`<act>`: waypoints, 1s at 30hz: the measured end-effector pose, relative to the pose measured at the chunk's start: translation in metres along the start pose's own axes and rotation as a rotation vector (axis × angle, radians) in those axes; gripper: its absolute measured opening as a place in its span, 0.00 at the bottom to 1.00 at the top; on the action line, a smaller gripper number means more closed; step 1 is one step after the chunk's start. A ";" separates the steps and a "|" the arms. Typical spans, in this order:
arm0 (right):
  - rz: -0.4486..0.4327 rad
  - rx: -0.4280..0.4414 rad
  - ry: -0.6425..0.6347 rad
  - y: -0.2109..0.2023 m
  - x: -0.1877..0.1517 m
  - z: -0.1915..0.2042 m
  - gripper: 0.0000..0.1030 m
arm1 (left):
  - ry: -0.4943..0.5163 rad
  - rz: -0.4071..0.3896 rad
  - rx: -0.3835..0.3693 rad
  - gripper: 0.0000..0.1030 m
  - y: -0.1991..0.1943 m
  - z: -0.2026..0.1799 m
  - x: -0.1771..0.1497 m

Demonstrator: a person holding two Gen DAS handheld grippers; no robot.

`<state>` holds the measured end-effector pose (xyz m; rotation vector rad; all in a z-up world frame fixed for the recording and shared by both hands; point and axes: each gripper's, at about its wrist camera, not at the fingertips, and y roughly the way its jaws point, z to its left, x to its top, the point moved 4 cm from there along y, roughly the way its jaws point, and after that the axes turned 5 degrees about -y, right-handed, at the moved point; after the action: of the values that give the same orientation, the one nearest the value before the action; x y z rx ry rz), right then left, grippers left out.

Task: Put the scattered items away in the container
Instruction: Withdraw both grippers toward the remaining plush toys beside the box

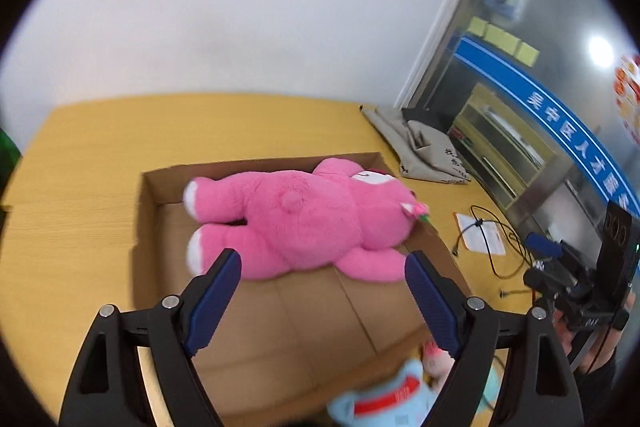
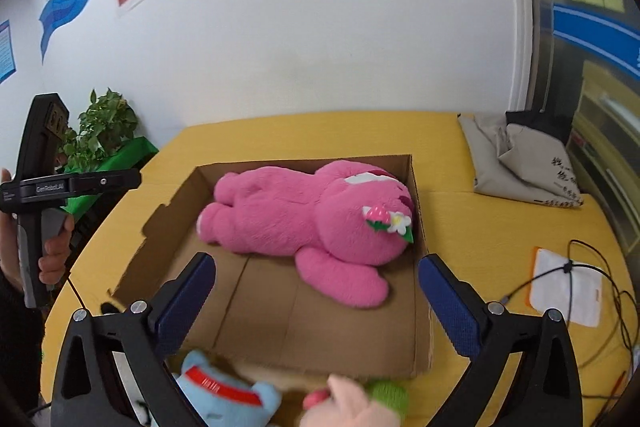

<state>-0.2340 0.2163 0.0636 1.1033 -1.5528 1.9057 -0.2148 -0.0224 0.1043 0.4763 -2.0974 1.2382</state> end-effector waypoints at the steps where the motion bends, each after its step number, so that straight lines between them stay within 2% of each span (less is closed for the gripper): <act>1: -0.011 -0.017 -0.013 -0.014 -0.006 0.006 1.00 | 0.020 -0.020 0.007 0.84 -0.013 -0.007 -0.009; 4: -0.038 -0.064 -0.035 -0.048 -0.025 0.026 1.00 | 0.076 -0.083 0.042 0.84 -0.052 -0.024 -0.038; 7: -0.037 -0.069 -0.006 -0.070 -0.050 0.037 1.00 | 0.092 -0.122 0.058 0.84 -0.082 -0.026 -0.064; 11: -0.008 -0.081 0.054 -0.086 -0.086 0.048 1.00 | 0.072 -0.111 0.048 0.84 -0.099 -0.022 -0.098; 16: 0.008 -0.103 0.094 -0.104 -0.117 0.059 1.00 | 0.059 -0.056 0.056 0.84 -0.098 -0.009 -0.125; 22: -0.002 -0.125 0.133 -0.120 -0.131 0.060 1.00 | 0.008 -0.035 0.050 0.84 -0.106 0.004 -0.144; 30: -0.025 -0.116 0.115 -0.128 -0.126 0.069 1.00 | -0.009 -0.032 0.076 0.84 -0.120 0.018 -0.160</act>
<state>-0.0435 0.2031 0.0429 0.9421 -1.5574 1.8046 -0.0330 -0.0990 0.0644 0.5483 -2.0483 1.3025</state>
